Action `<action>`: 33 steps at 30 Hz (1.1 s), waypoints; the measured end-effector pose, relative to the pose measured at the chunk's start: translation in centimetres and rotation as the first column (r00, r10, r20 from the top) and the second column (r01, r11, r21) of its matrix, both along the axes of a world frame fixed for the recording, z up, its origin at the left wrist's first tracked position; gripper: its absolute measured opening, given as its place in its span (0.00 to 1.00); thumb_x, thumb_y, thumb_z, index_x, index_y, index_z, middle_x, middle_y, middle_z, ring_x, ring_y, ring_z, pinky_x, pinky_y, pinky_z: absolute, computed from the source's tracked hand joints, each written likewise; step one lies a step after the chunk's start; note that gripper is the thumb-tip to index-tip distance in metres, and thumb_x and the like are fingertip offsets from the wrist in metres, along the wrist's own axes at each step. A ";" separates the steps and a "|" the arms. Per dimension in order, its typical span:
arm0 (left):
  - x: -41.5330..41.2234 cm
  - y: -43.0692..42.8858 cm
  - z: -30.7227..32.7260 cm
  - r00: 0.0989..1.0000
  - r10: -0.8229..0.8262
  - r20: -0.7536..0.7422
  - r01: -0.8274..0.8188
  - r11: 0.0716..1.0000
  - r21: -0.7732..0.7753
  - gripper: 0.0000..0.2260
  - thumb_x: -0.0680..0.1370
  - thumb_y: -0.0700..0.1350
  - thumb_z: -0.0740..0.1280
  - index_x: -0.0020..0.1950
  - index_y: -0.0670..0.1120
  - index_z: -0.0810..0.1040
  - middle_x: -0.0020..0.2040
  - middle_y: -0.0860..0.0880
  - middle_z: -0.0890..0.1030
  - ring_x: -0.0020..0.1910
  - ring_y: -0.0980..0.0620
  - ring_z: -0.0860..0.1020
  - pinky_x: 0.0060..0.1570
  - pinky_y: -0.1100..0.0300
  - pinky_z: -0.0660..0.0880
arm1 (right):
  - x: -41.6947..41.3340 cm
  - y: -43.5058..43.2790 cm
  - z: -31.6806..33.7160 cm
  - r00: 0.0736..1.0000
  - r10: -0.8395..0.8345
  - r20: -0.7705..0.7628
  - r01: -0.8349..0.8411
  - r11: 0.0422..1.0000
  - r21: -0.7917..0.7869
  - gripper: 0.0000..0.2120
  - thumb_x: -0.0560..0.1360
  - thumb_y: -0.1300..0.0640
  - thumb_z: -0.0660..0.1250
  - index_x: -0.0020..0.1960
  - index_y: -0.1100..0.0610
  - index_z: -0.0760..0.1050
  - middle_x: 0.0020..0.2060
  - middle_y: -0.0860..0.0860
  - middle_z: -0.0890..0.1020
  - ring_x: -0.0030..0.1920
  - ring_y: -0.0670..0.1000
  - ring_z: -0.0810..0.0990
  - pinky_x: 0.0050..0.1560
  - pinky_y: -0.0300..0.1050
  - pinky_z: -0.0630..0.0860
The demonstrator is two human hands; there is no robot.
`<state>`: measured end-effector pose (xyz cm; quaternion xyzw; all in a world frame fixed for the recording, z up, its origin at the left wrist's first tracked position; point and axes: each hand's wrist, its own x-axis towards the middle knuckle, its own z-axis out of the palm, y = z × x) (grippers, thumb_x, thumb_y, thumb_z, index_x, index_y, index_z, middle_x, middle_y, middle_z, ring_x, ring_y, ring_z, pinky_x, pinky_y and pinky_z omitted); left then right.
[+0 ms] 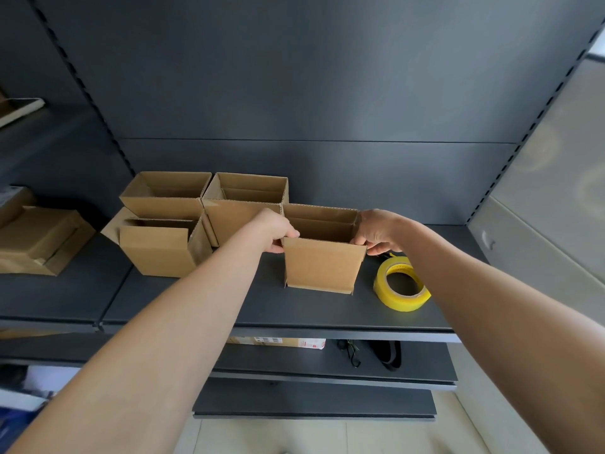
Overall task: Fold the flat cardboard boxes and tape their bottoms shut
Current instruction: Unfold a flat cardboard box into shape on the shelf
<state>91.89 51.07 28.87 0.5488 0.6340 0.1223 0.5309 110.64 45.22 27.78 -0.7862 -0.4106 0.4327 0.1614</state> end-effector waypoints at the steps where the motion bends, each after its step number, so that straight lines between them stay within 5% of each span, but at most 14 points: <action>1: 0.1 0.0 0.0 1.000 -0.012 -0.016 0.012 1.000 0.015 0.14 0.74 0.34 0.70 0.59 0.38 0.74 0.59 0.41 0.75 0.59 0.43 0.76 0.53 0.53 0.79 | -0.1 0.0 0.1 1.000 0.018 0.007 -0.018 1.000 -0.005 0.28 0.73 0.71 0.67 0.71 0.57 0.66 0.57 0.57 0.77 0.52 0.54 0.79 0.49 0.46 0.80; 4: 0.4 -0.1 -0.1 0.998 -0.039 -0.049 0.041 0.998 0.042 0.18 0.74 0.35 0.71 0.62 0.37 0.73 0.60 0.41 0.76 0.58 0.43 0.77 0.52 0.53 0.79 | -0.7 0.0 0.2 0.999 0.049 0.006 -0.049 0.999 -0.013 0.28 0.73 0.73 0.64 0.70 0.57 0.65 0.53 0.56 0.75 0.44 0.51 0.76 0.42 0.43 0.79; 9: 0.3 -0.3 0.0 0.998 -0.030 -0.057 0.033 0.998 0.051 0.12 0.75 0.34 0.69 0.58 0.38 0.75 0.57 0.41 0.76 0.58 0.44 0.77 0.50 0.55 0.78 | -0.9 0.2 -0.6 0.993 -0.113 -0.022 0.114 0.991 0.072 0.15 0.80 0.61 0.61 0.66 0.57 0.68 0.48 0.54 0.74 0.44 0.51 0.76 0.35 0.41 0.75; 15: 0.3 -0.4 -0.1 0.999 -0.022 -0.024 0.023 0.999 0.045 0.12 0.76 0.34 0.68 0.59 0.38 0.75 0.56 0.42 0.77 0.56 0.44 0.78 0.47 0.56 0.77 | -0.8 0.1 -0.8 0.968 -0.232 -0.092 0.242 0.964 0.107 0.16 0.83 0.53 0.55 0.68 0.56 0.67 0.52 0.56 0.77 0.50 0.55 0.79 0.45 0.46 0.79; 21: 0.0 0.0 -0.5 1.000 -0.019 -0.010 0.019 0.999 0.048 0.09 0.76 0.35 0.68 0.55 0.40 0.74 0.53 0.43 0.75 0.50 0.47 0.76 0.46 0.57 0.77 | -0.7 -0.2 -0.6 0.984 -0.148 -0.101 0.153 0.987 0.047 0.15 0.78 0.60 0.64 0.64 0.56 0.69 0.52 0.56 0.76 0.49 0.53 0.78 0.45 0.44 0.77; 26: 0.1 0.4 -1.1 0.999 0.030 0.038 -0.034 0.993 0.116 0.21 0.74 0.31 0.69 0.65 0.38 0.70 0.60 0.41 0.76 0.56 0.44 0.77 0.49 0.55 0.79 | -0.9 -0.3 -0.8 0.969 -0.188 -0.160 0.202 0.976 0.076 0.13 0.80 0.61 0.60 0.64 0.56 0.69 0.44 0.53 0.75 0.40 0.49 0.76 0.35 0.40 0.75; 33: -0.5 0.7 -1.2 0.969 0.167 0.185 -0.176 0.984 0.037 0.16 0.76 0.31 0.66 0.63 0.37 0.72 0.54 0.40 0.77 0.51 0.43 0.79 0.47 0.49 0.81 | -0.6 -0.7 -0.9 0.931 -0.316 -0.185 0.340 0.933 0.118 0.17 0.83 0.51 0.50 0.64 0.59 0.67 0.47 0.56 0.75 0.48 0.55 0.76 0.38 0.44 0.76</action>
